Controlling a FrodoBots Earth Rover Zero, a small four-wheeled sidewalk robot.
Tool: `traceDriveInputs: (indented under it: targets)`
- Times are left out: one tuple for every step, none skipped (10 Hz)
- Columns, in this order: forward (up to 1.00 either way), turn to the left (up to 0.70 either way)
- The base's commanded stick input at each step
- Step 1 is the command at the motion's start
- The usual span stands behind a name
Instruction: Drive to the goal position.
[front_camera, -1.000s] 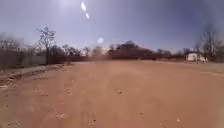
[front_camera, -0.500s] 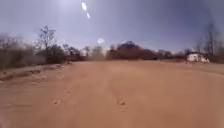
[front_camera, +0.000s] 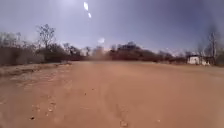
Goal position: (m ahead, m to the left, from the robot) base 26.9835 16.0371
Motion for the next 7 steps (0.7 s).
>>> traceDriveInputs:
  targets:
    - [1.00,0.00]
    - [1.00,0.00]
    - [1.00,0.00]
    - [1.00,0.00]
    - [1.00,0.00]
    - [1.00,0.00]
    - [1.00,0.00]
